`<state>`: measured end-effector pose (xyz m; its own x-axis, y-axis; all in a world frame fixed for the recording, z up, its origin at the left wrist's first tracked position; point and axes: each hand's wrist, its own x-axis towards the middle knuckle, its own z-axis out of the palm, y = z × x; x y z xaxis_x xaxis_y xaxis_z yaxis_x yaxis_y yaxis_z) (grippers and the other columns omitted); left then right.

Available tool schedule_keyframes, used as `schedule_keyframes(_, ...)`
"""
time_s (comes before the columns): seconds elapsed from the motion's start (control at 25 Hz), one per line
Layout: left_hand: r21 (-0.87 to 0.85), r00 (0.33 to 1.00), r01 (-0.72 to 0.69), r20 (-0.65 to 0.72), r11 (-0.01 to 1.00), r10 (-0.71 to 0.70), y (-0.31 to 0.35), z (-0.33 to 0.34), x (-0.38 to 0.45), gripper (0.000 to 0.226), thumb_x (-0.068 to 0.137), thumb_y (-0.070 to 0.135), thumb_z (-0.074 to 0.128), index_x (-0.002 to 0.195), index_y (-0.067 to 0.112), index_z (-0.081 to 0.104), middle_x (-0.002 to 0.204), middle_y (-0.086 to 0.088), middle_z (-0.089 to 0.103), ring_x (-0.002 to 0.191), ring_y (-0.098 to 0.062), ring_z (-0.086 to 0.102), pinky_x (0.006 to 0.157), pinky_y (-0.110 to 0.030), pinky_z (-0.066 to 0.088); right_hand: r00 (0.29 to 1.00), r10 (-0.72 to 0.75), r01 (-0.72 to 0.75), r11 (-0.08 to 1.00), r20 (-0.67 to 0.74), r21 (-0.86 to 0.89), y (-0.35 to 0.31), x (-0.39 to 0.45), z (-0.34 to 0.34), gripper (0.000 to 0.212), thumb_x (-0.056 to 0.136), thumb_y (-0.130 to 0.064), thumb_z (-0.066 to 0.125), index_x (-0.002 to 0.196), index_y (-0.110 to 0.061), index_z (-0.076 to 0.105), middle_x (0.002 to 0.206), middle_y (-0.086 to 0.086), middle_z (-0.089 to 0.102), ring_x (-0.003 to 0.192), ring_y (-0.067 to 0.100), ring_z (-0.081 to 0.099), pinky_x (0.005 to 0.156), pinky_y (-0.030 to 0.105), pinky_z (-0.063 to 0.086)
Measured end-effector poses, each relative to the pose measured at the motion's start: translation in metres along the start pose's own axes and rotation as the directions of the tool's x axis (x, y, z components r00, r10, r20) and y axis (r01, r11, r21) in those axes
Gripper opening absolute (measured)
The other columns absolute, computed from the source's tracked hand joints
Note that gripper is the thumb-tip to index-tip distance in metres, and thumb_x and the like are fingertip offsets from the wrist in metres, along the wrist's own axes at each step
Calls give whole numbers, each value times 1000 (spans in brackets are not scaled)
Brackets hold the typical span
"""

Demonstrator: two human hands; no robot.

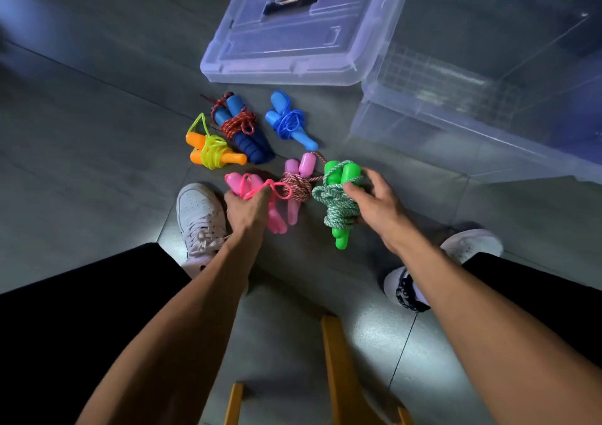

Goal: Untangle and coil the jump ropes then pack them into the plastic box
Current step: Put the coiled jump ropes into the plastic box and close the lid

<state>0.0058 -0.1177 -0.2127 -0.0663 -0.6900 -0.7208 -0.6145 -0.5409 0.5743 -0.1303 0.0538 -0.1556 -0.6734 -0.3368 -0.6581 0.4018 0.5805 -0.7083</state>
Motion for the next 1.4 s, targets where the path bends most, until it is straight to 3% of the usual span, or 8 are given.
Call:
schedule_keyframes(0.2,-274,952,-191,182,943,245,38,-26,-77,54,73,24,73,122,14,54,113,-9,66,97,-23,69,73,-38,59,991,-111,114,993,80,-35,-31,-33,-20,48,58,-55,73,102,-39,61,113,-6,68,105,17,66,93,51,53)
schedule_keyframes(0.32,-199,802,-413,384,889,458,85,-34,-128,49,70,22,75,115,24,57,101,1,70,87,-10,69,75,-29,58,968,-244,253,940,66,-230,-66,-56,-51,57,68,-50,72,119,-30,58,114,-2,67,102,19,66,94,46,52)
schedule_keyframes(0.48,-88,684,-539,535,838,496,147,-24,-183,37,74,16,80,102,27,59,91,2,70,82,-13,68,75,-32,57,947,-321,301,875,12,-380,-123,-79,-116,48,83,-35,70,127,-25,52,110,4,67,97,21,65,90,39,52)
schedule_keyframes(0.72,-45,722,-388,607,921,334,241,77,-183,59,61,30,76,115,12,60,105,-12,70,80,-21,71,58,-29,54,919,-334,284,930,-209,-236,-176,-19,-185,69,49,-71,56,108,-35,50,95,2,71,90,27,69,81,52,56)
schedule_keyframes(0.96,314,727,-477,666,821,168,286,209,-120,25,83,21,72,107,14,67,88,-7,73,73,-15,68,53,-22,54,947,-74,32,990,-314,-136,-153,109,-214,49,75,-40,74,112,-14,57,106,9,68,94,29,68,81,47,58)
schedule_keyframes(1.08,443,783,-485,605,754,148,274,266,-81,31,74,11,77,103,10,69,78,-2,67,60,-8,63,50,-19,52,959,107,-136,986,-263,-93,-119,171,-213,47,62,-35,81,95,-4,68,96,14,73,84,29,72,77,47,60)
schedule_keyframes(1.2,493,842,-494,475,716,254,262,298,-57,55,64,25,83,112,7,60,103,3,65,89,-12,63,76,-21,52,951,109,-130,990,-289,-53,-94,208,-201,27,66,-27,85,73,-10,65,88,14,73,81,28,71,78,47,59)
schedule_keyframes(1.4,576,793,-609,442,546,418,252,295,-57,33,92,21,61,119,3,56,118,-14,63,111,-28,59,73,-23,37,949,2,-50,988,-315,-146,-98,209,-188,23,75,-13,80,92,-16,65,97,2,61,100,22,61,90,32,48)
